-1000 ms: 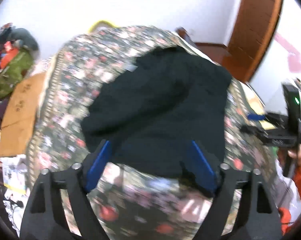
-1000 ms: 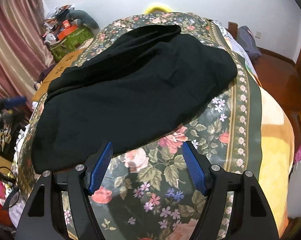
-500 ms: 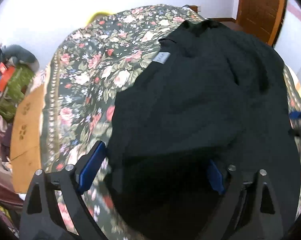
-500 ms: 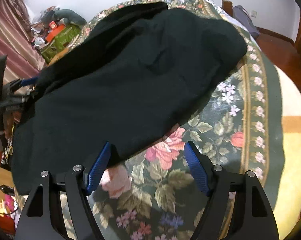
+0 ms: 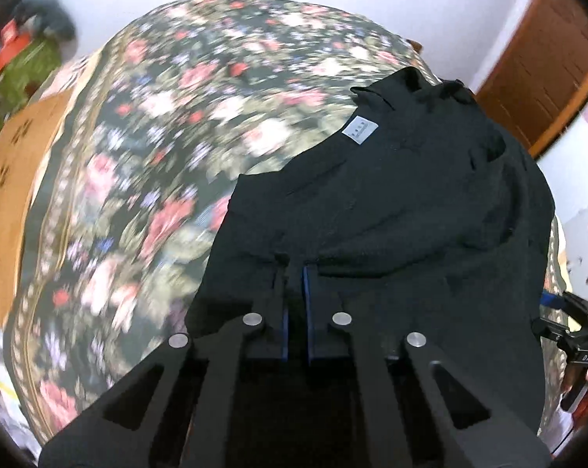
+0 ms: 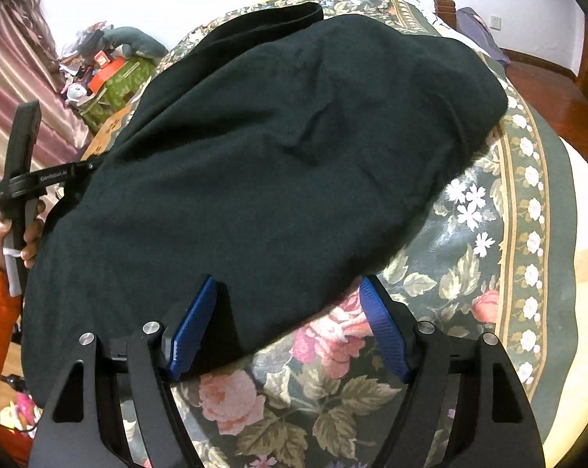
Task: Fold small clothes
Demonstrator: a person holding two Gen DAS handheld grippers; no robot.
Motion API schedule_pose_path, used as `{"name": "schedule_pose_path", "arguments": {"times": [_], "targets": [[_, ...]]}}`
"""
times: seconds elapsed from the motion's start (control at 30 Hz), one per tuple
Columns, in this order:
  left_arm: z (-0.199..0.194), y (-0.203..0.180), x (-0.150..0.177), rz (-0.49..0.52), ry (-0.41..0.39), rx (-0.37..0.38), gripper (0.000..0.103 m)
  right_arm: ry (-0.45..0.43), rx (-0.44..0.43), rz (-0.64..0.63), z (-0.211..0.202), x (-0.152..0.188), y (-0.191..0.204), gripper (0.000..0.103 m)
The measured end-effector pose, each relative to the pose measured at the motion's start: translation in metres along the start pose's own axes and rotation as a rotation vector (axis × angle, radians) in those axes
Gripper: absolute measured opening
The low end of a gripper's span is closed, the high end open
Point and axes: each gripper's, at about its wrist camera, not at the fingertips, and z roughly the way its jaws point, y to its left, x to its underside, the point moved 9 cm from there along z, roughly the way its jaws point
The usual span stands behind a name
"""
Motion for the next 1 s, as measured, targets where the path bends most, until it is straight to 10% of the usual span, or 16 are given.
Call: {"name": "schedule_pose_path", "arguments": {"times": [0.37, 0.73, 1.0], "targets": [[-0.058, 0.025, 0.109, -0.048, 0.097, -0.136, 0.006, 0.014, -0.084, -0.071, -0.015, 0.021, 0.046, 0.072], [-0.090, -0.054, 0.140, 0.022, 0.070, -0.032, 0.006, -0.030, -0.044, -0.164, -0.041, 0.027, 0.048, 0.072], [-0.107, -0.016, 0.158, 0.029, 0.017, -0.083, 0.044, 0.067, -0.002, -0.192, -0.020, 0.056, 0.033, 0.072]]}}
